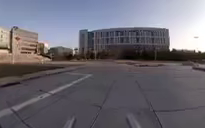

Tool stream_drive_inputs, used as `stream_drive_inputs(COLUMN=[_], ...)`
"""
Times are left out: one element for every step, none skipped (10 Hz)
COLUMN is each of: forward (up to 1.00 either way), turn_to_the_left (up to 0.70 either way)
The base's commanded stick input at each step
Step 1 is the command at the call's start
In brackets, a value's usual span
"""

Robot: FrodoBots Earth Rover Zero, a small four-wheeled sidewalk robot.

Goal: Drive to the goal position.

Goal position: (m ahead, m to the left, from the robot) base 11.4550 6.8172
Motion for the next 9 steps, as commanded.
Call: stream_drive_inputs(forward=[0.7, 0.7, 0.7, 0.7, 0.7, 0.7, 0.7, 0.7, 0.7], turn_to_the_left=[0.0, 0.0, 0.0, 0.0, 0.0, 0.0, 0.0, 0.0, 0.0])
